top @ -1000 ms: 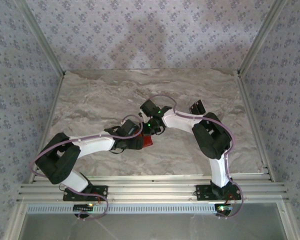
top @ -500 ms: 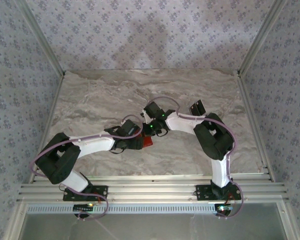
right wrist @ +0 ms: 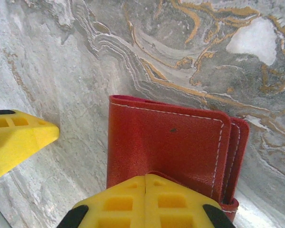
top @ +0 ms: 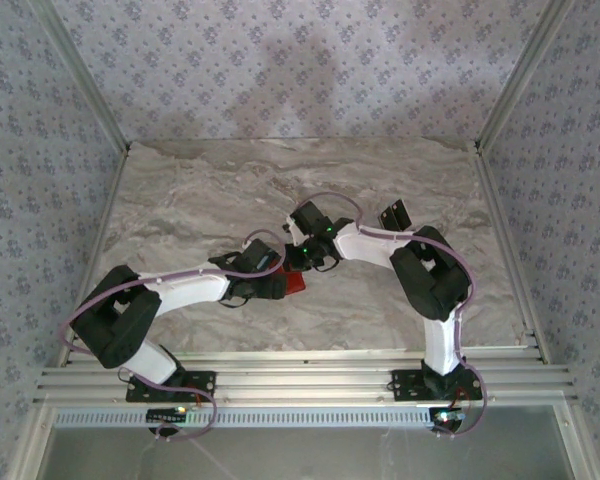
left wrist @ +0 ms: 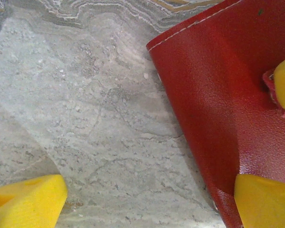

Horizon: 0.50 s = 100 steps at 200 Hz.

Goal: Put the credit cards into the card holder

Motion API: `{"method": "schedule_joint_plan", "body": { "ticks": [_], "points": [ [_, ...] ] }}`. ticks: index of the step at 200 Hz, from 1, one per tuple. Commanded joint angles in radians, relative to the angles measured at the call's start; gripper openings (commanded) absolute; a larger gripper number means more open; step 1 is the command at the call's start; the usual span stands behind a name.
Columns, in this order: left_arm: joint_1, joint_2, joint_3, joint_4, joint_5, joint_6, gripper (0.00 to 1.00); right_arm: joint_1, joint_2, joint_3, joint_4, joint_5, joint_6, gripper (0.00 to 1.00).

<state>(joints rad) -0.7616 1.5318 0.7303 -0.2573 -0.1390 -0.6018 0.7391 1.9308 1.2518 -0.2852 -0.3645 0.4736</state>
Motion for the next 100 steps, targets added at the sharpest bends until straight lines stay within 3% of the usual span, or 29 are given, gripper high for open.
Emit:
{"method": "schedule_joint_plan", "body": {
  "ticks": [1, 100],
  "points": [
    [0.011, 0.053, -0.049, -0.109, -0.06, 0.013, 0.92, -0.002, -0.041, 0.035, -0.05, -0.016, 0.011, 0.0],
    [0.011, 0.055, -0.054, -0.104, -0.062, 0.013, 0.92, -0.005, -0.011, -0.012, -0.027, -0.01, 0.019, 0.0]
  ]
}}
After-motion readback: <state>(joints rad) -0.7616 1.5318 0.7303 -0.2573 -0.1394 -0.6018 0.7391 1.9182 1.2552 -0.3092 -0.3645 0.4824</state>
